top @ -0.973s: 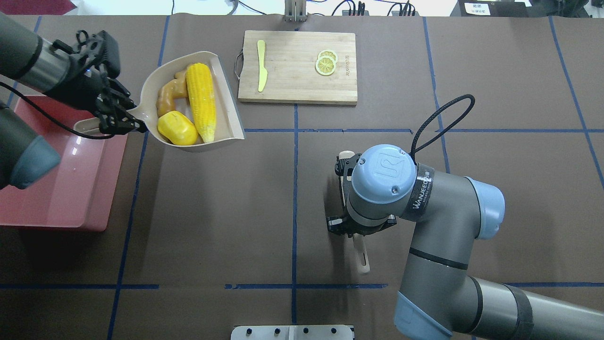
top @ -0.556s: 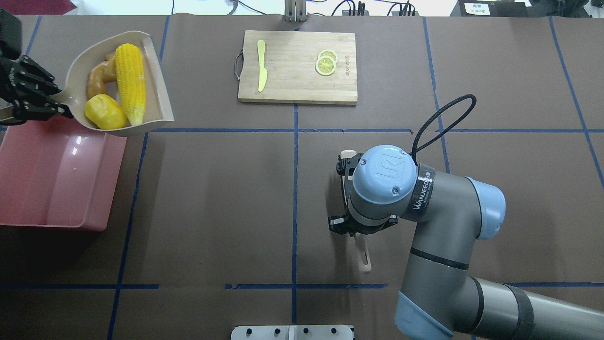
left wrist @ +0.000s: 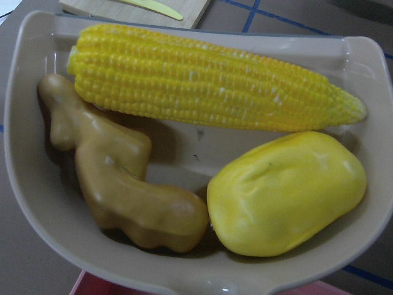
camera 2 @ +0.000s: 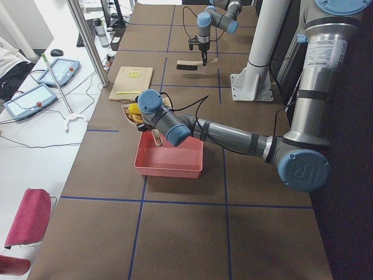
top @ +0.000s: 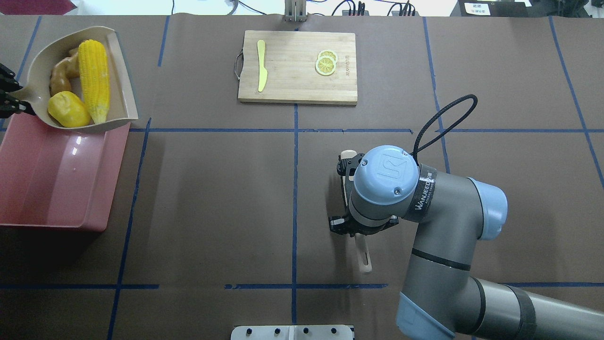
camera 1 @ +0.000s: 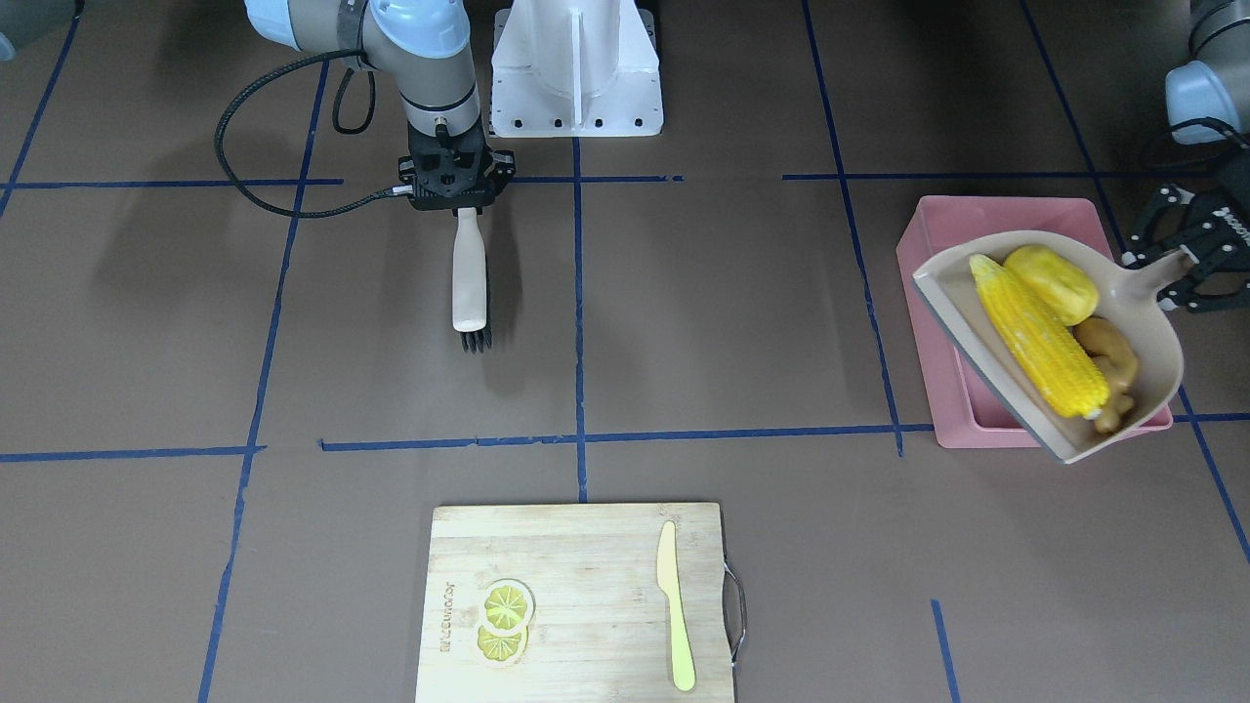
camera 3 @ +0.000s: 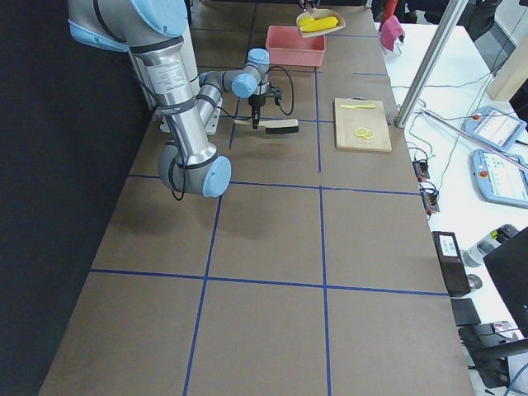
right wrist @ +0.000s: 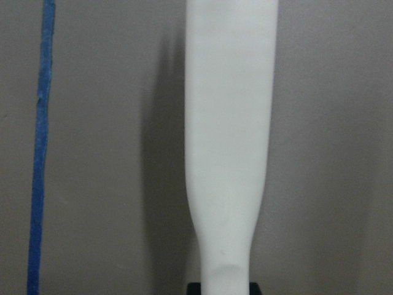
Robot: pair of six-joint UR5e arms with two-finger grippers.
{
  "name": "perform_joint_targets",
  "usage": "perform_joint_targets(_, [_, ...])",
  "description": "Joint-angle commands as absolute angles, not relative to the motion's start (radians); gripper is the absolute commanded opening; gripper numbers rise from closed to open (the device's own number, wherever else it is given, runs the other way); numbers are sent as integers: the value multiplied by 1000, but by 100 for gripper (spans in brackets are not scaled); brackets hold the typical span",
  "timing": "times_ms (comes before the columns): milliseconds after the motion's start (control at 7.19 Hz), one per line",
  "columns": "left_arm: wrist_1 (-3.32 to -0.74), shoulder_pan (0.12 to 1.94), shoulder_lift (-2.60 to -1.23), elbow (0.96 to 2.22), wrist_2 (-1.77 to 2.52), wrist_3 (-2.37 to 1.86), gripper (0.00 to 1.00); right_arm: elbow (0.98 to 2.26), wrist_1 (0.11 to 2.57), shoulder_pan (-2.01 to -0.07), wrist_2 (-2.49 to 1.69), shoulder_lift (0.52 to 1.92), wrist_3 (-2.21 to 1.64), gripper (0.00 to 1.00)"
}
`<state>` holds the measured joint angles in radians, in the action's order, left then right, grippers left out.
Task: Sweep and dump trash into bin
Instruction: 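Tilt the dustpan with the left gripper to dump vegetables into the bin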
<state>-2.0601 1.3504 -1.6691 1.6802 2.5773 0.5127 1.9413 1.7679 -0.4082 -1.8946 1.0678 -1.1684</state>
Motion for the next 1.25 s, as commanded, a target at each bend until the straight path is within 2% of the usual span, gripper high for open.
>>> perform_joint_targets(0, [-1906, 1391, -1667, 1667, 2528, 718, 0, 1945, 1769, -407, -1894, 1077, -1169, 0])
perform_joint_targets(695, [-1646, 1428, -1670, 1692, 2286, 1136, 0, 1945, 1767, -403, -1896, 1085, -1167, 0])
perform_joint_targets(1112, [-1475, 1420, -1674, 1817, 2066, 1289, 0, 1945, 1766, -397, -1896, 1091, -1169, 0])
